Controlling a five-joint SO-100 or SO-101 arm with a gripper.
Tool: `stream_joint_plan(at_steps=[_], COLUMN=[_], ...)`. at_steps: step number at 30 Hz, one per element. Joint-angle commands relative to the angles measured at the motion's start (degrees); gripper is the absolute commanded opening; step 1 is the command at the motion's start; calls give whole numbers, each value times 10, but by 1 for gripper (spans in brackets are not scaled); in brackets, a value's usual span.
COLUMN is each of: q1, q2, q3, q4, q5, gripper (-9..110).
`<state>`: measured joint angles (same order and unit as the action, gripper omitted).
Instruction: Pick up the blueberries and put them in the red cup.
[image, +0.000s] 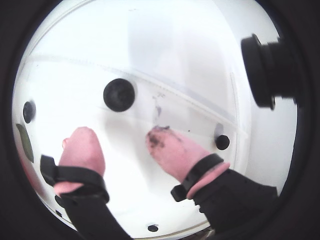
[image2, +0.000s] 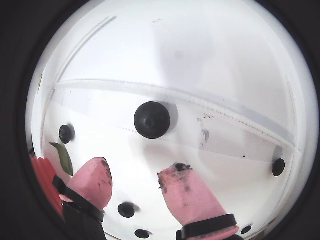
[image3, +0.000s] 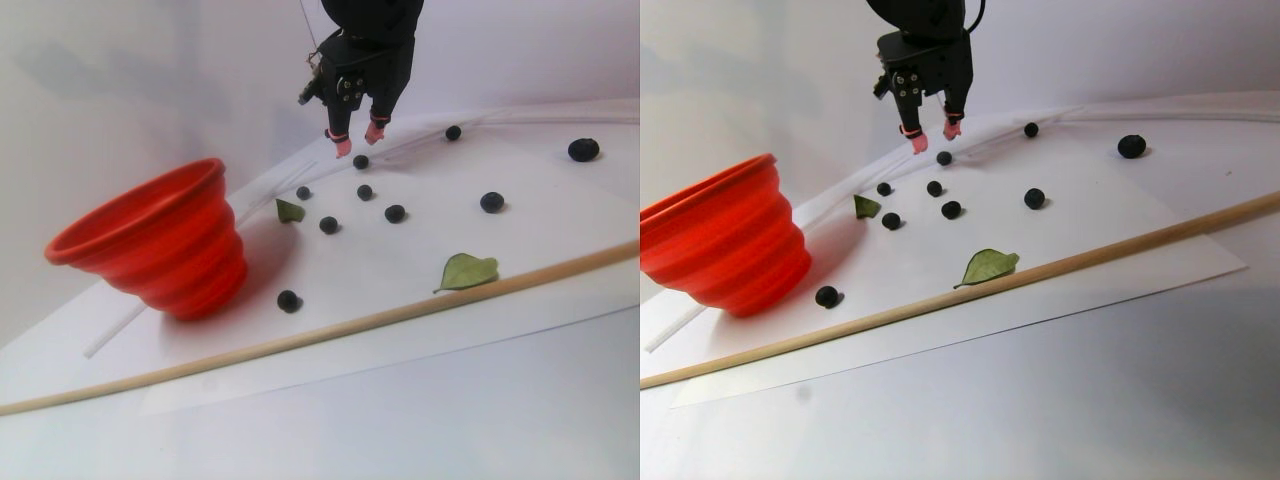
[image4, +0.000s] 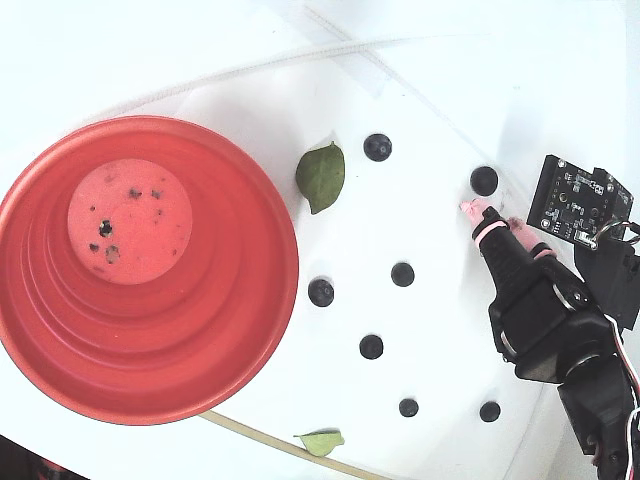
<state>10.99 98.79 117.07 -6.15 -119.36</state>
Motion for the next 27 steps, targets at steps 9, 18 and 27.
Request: stream_joint_plan(at_steps=[9,18,27], q1=[-18,-14,-11], q2=[-30,-59,-86], q3=[-63,-80,-105], q4=[-41,-60,-72], q5=[3,0,-4], gripper=[20,19,19])
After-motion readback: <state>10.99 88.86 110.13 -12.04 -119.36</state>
